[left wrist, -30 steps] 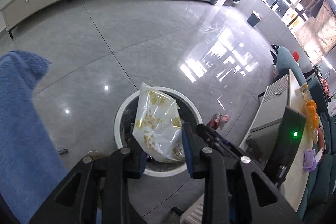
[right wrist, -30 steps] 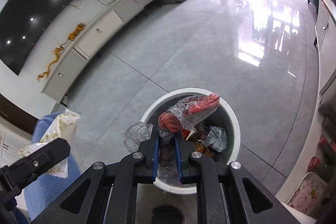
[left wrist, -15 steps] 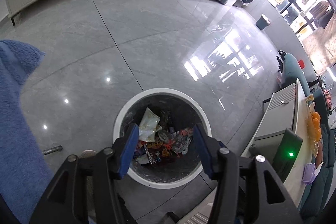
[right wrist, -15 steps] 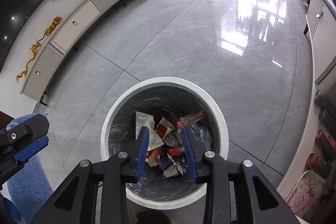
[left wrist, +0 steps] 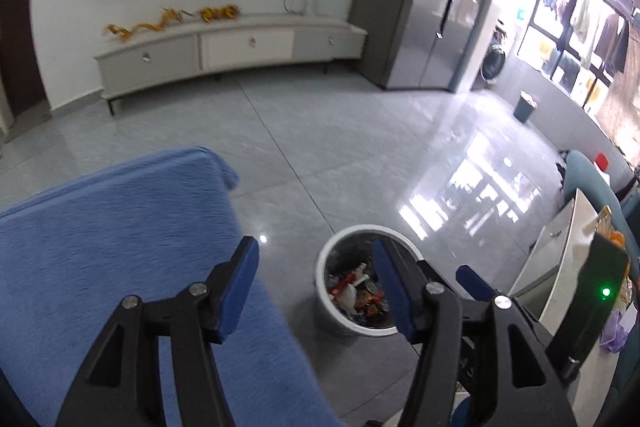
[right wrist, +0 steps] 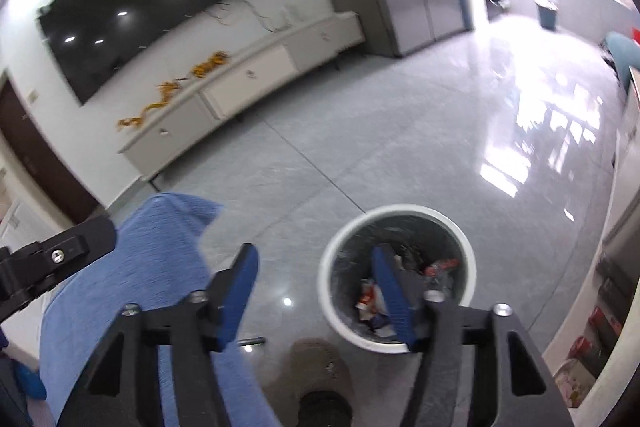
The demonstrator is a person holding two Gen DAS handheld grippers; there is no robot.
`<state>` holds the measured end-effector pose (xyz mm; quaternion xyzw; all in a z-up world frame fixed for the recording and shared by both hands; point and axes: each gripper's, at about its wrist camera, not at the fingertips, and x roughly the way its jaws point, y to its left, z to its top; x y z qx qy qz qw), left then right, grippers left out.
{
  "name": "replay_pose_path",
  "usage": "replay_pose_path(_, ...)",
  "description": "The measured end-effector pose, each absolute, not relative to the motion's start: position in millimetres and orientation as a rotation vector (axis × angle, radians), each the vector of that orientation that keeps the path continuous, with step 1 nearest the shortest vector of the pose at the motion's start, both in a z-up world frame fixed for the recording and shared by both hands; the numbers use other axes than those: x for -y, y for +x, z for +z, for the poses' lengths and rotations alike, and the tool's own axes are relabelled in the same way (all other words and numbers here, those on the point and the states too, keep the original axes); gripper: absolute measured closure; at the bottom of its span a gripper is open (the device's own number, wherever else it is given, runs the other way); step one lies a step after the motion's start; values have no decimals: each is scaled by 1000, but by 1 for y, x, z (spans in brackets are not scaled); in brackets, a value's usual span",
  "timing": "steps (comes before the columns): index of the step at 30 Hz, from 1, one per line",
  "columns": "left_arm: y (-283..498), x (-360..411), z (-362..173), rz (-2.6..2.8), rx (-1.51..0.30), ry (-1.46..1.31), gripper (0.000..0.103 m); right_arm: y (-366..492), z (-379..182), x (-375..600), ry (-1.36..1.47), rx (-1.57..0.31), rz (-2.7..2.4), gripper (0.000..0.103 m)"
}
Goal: Collect trash
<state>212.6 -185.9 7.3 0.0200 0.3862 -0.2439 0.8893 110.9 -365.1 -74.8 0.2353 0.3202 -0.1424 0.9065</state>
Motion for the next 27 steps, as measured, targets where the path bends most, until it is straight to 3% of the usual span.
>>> replay_pose_path(7,145,81,53,-341,-632,-4,33,70,-11,268,299,-538,-105,41)
replay_pose_path(13,89,13,61,-187,-514,-6,32,27,23,206,159,-426,-22,28)
replay_pose_path(18,40,-18,62,-96,-443,0,32,-1,35,171,68,-355,11,16)
replay_pose_path(22,12,-30,64,-49,-384,-11,20,-21,34,153,8,-319,25,10)
replay_pose_path(27,-10,-32,66,-25,-346,-16,15,-33,30,144,-26,-306,13,5)
